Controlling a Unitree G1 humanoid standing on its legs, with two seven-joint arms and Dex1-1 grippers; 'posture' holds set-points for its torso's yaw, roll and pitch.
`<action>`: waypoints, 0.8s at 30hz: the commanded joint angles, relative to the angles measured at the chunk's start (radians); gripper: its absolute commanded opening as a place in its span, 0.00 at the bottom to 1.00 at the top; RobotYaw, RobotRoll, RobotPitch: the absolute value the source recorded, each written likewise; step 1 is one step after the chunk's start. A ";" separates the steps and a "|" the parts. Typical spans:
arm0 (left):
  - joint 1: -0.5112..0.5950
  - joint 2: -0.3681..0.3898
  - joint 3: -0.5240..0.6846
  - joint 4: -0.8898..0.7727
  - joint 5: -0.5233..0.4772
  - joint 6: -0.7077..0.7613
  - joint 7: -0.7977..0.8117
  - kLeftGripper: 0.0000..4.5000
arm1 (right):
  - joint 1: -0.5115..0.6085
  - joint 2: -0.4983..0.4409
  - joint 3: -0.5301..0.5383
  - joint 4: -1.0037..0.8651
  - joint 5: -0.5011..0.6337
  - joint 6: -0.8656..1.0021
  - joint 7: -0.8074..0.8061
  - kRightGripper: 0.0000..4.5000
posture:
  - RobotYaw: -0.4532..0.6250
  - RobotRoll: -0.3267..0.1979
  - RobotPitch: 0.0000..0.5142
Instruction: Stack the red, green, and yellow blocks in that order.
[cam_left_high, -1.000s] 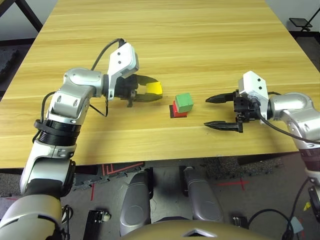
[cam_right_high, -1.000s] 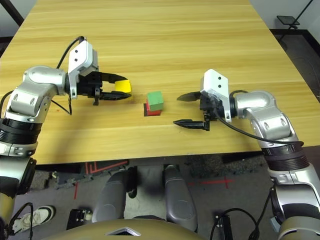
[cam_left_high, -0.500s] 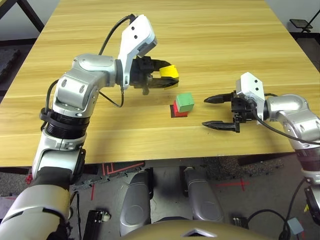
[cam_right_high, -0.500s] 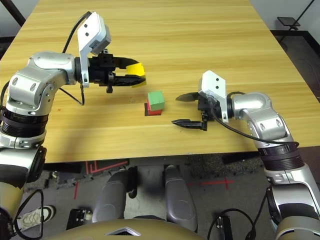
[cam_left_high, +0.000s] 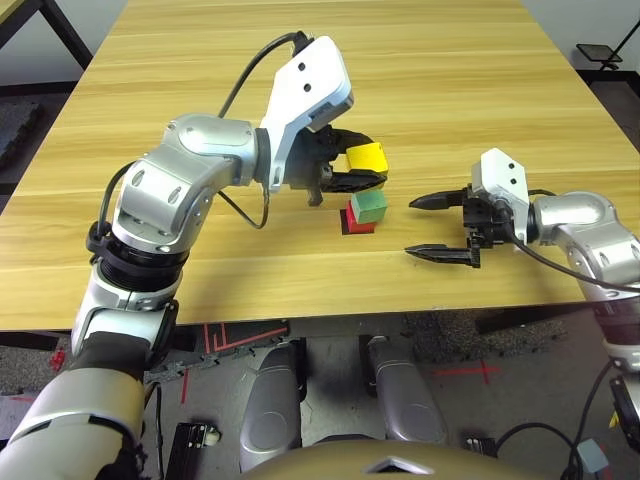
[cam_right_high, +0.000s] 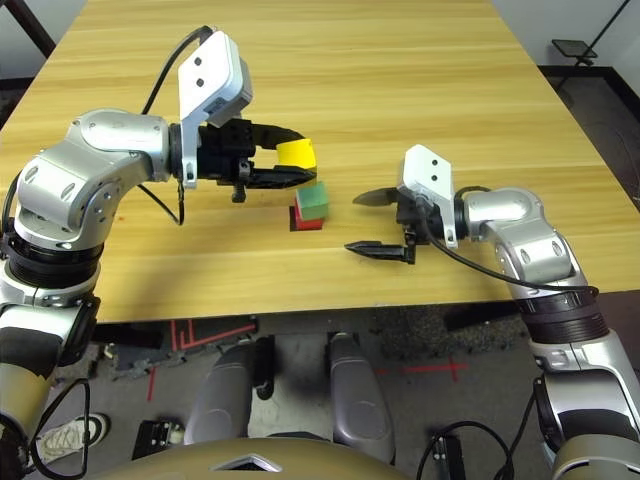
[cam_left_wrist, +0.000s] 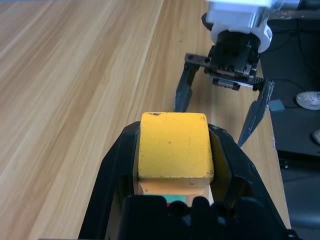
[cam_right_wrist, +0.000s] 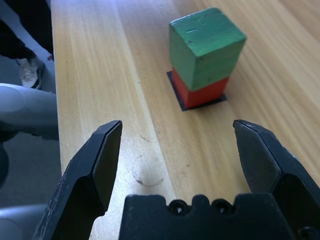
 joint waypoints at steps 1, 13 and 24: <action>0.001 -0.008 -0.034 0.041 0.024 -0.050 -0.003 0.45 | 0.005 -0.027 -0.028 -0.015 0.014 0.000 0.015 1.00 | 0.67 0.72 0.29; 0.029 -0.010 -0.082 0.157 0.096 -0.167 -0.022 0.45 | -0.052 -0.042 -0.029 0.006 0.024 0.028 0.022 1.00 | 0.67 0.70 0.32; 0.027 -0.029 -0.096 0.151 0.106 -0.140 -0.024 0.45 | -0.053 -0.013 -0.018 -0.021 0.022 0.051 0.008 1.00 | 0.67 0.72 0.34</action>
